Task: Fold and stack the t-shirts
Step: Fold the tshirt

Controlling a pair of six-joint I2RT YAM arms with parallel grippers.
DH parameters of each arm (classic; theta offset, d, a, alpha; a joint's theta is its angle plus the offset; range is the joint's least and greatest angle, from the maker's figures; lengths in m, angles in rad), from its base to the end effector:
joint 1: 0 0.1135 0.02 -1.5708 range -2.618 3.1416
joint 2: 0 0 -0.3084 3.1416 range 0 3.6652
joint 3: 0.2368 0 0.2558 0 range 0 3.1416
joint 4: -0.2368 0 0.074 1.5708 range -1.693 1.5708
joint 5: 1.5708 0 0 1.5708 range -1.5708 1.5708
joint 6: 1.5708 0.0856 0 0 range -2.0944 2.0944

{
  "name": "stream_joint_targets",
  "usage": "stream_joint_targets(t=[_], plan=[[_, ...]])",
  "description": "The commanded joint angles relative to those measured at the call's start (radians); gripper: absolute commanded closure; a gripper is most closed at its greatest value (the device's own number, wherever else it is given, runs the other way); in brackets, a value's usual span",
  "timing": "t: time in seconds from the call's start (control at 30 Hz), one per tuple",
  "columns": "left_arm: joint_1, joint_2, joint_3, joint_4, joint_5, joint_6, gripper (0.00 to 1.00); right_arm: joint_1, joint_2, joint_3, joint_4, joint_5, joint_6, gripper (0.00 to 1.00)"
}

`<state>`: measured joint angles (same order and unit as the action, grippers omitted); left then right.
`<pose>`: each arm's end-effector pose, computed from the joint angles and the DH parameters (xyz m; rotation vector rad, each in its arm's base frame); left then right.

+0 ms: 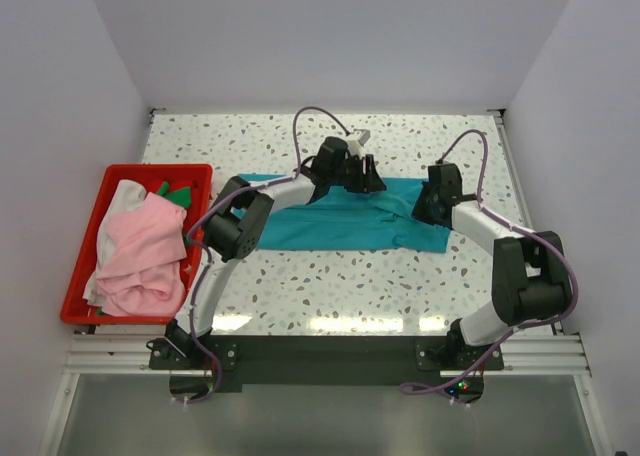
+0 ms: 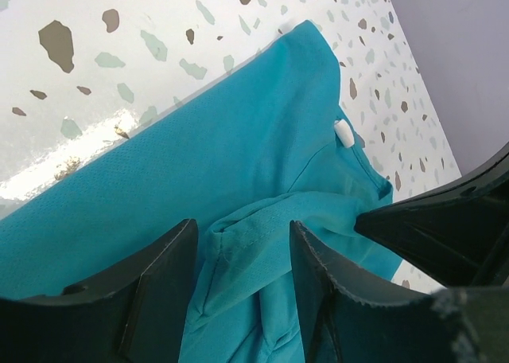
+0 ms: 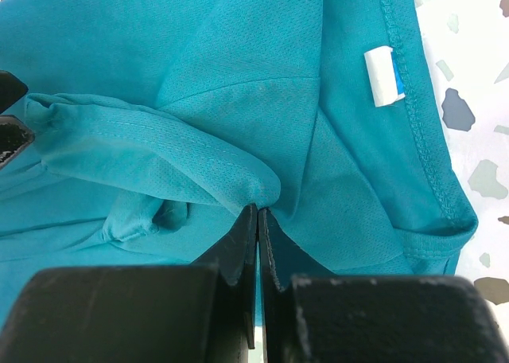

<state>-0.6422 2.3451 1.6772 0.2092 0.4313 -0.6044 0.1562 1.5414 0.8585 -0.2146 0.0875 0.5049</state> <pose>0.4623 -0.3905 0.1599 0.3393 2.1826 -1.1833 0.3380 0.0457 0.1869 0.4661 2.4277 0.1784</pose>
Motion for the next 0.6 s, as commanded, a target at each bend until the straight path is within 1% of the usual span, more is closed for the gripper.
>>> stream_joint_targets(t=[0.0,0.2,0.47,0.57], plan=[[-0.002,-0.004,0.004,0.006,-0.017,0.035,0.45,0.000,-0.030,-0.006,0.052,0.021,0.007,1.00],[-0.005,0.014,0.012,-0.004,-0.016,0.041,0.45,0.003,-0.029,-0.006,0.052,0.023,0.006,1.00],[-0.013,0.031,0.019,0.001,-0.006,0.040,0.50,0.002,-0.024,-0.007,0.058,0.020,0.007,1.00],[-0.014,0.033,0.019,0.001,-0.008,0.040,0.51,0.002,-0.024,-0.006,0.057,0.021,0.006,1.00]])
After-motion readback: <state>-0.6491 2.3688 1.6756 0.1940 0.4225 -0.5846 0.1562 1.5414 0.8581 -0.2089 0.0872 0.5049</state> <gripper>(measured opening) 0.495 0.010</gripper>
